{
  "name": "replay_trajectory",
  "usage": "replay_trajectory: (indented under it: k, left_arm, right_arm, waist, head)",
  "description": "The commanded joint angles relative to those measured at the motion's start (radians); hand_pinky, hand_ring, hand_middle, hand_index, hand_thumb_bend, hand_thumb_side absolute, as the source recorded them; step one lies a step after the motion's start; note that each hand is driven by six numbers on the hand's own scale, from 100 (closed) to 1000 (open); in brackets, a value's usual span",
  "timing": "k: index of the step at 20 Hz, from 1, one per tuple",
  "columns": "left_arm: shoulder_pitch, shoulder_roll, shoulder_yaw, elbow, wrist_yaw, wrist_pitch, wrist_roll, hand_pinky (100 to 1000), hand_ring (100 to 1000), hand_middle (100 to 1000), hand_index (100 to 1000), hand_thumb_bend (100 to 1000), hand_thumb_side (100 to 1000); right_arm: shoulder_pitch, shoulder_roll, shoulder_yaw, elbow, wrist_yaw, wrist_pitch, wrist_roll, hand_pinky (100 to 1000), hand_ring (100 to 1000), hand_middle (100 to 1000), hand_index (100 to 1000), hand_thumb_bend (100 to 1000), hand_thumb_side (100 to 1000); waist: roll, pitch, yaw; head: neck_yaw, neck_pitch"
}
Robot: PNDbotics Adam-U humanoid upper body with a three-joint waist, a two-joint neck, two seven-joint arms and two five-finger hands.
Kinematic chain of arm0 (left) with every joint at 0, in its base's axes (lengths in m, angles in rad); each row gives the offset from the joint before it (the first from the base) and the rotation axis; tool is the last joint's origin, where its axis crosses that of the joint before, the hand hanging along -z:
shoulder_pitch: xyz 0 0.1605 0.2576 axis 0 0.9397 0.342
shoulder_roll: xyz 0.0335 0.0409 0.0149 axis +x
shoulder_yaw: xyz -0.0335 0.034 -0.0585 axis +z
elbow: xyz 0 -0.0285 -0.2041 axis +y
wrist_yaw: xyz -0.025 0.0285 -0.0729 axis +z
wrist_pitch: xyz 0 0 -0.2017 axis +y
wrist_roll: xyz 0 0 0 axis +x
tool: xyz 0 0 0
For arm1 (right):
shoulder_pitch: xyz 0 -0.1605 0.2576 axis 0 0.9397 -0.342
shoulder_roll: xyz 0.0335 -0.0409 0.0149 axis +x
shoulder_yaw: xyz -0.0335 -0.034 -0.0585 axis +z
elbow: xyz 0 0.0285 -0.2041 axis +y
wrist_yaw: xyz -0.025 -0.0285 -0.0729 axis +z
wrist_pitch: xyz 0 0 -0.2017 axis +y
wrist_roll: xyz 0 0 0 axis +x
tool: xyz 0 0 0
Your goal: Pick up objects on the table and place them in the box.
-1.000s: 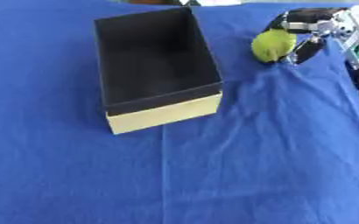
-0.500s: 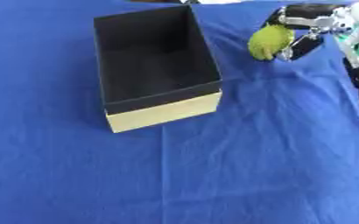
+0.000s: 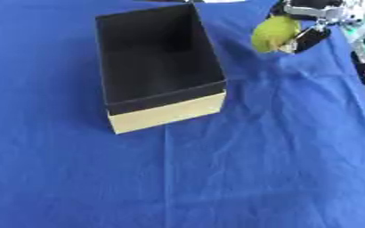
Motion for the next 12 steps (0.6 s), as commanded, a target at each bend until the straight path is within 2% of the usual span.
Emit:
replay_trajectory:
  k: [1, 5, 12]
  left_arm:
    - [-0.005, 0.017, 0.007, -0.015, 0.004, 0.002, 0.001, 451, 760, 692, 678, 877, 804]
    - [-0.007, 0.016, 0.005, -0.015, 0.005, 0.001, 0.001, 452, 760, 692, 679, 875, 804]
    - [-0.012, 0.013, -0.002, -0.015, 0.007, -0.002, 0.001, 453, 760, 692, 679, 874, 804]
  right_arm:
    - [-0.027, -0.023, 0.004, -0.089, -0.041, 0.005, -0.025, 732, 611, 471, 615, 100, 100]
    - [-0.062, 0.017, 0.030, -0.164, -0.077, 0.032, -0.022, 722, 603, 470, 612, 100, 100]
    - [-0.133, 0.150, 0.105, -0.226, -0.112, 0.070, 0.032, 710, 602, 480, 625, 100, 100]
  waist:
    - [-0.004, -0.172, 0.002]
    - [-0.004, -0.174, 0.005]
    - [-0.005, -0.177, 0.015]
  head:
    - [0.001, 0.005]
    - [-0.006, 0.009]
    - [-0.023, 0.013]
